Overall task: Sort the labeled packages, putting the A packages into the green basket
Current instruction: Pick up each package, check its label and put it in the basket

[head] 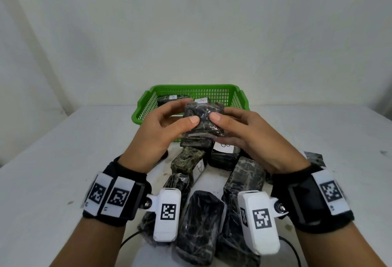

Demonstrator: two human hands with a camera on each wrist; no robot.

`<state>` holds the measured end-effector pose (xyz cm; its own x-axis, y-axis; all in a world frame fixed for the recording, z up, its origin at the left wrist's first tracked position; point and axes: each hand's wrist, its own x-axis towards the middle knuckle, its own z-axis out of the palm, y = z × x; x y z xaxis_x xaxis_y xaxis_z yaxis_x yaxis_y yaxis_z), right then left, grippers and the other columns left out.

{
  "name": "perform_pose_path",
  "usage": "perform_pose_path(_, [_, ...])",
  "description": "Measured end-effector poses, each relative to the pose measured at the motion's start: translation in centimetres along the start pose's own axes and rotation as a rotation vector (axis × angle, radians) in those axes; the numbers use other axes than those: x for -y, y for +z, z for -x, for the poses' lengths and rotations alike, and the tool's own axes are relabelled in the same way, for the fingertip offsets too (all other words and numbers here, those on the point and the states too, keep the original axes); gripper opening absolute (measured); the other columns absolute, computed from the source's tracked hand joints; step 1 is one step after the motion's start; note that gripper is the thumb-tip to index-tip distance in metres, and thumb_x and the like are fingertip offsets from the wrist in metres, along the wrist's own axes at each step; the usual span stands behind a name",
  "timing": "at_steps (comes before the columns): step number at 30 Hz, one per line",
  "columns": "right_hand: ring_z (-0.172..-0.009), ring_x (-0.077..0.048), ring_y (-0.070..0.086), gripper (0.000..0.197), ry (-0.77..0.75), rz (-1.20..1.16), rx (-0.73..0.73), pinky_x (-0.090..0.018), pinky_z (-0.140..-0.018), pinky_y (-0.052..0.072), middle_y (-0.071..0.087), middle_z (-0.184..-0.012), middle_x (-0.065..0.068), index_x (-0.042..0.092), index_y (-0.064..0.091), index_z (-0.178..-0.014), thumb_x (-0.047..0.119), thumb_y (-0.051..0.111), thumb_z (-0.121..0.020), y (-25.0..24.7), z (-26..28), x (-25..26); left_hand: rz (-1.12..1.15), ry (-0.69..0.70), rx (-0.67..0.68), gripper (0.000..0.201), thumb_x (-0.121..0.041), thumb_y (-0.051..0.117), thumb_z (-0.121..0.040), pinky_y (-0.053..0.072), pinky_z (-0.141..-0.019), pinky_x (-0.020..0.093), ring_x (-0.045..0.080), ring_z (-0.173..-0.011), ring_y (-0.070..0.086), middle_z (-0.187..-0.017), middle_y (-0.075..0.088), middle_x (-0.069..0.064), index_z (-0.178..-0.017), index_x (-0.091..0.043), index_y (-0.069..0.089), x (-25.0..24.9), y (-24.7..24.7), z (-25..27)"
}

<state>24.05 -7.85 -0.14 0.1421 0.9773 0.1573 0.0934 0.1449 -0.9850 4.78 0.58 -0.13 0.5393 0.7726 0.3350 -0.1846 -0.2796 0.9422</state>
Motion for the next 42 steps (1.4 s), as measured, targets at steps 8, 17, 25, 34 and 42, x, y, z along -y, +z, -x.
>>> perform_pose_path(8, [-0.112, -0.022, 0.075, 0.058, -0.028, -0.028, -0.070, -0.050, -0.107, 0.055, 0.080, -0.115, -0.003, 0.016, 0.071, -0.122, 0.033, 0.092, -0.070, 0.2, -0.1, 0.0, -0.043, -0.057, 0.044, 0.057, -0.036, 0.076, -0.071, 0.050, -0.104, 0.047, 0.024, -0.113, 0.068, -0.117, 0.073, 0.006, -0.122, -0.013, 0.067, 0.2, 0.1, 0.2])
perform_pose_path(17, [-0.113, -0.018, 0.074, 0.067, -0.011, -0.006, -0.062, -0.044, -0.107, 0.055, 0.079, -0.116, -0.002, 0.012, 0.071, -0.125, 0.037, 0.095, -0.068, 0.1, 0.0, 0.0, -0.030, -0.081, 0.040, 0.064, -0.037, 0.078, -0.069, 0.047, -0.106, 0.050, 0.026, -0.116, 0.066, -0.120, 0.071, 0.008, -0.125, -0.010, 0.065, 0.3, 0.1, 0.2])
perform_pose_path(25, [-0.116, -0.011, 0.072, 0.079, -0.031, 0.081, -0.035, -0.041, -0.110, 0.052, 0.077, -0.123, 0.002, 0.016, 0.068, -0.131, 0.042, 0.095, -0.061, -0.3, -0.1, -0.2, -0.047, -0.086, 0.064, 0.057, -0.038, 0.077, -0.070, 0.048, -0.105, 0.049, 0.023, -0.114, 0.068, -0.118, 0.073, 0.005, -0.121, -0.014, 0.068, 0.1, 0.0, 0.3])
perform_pose_path(34, [-0.118, -0.012, 0.071, 0.081, -0.008, 0.046, -0.029, -0.042, -0.110, 0.052, 0.076, -0.124, 0.003, 0.020, 0.066, -0.132, 0.044, 0.097, -0.062, -0.4, -0.2, -0.3, -0.088, 0.004, 0.075, 0.065, -0.020, 0.086, -0.065, 0.054, -0.090, 0.024, 0.014, -0.114, 0.067, -0.121, 0.072, -0.001, -0.126, -0.018, 0.062, 0.0, -0.4, 0.2])
perform_pose_path(42, [-0.097, -0.023, 0.078, 0.032, 0.055, -0.057, -0.044, -0.033, -0.083, 0.063, 0.081, -0.108, -0.009, 0.008, 0.073, -0.116, 0.024, 0.076, -0.089, -0.1, 0.1, 0.2, -0.033, 0.006, 0.241, 0.087, 0.003, 0.084, -0.071, 0.052, -0.100, 0.039, 0.018, -0.130, 0.056, -0.143, 0.054, 0.001, -0.145, -0.018, 0.043, -0.1, -0.1, 0.5])
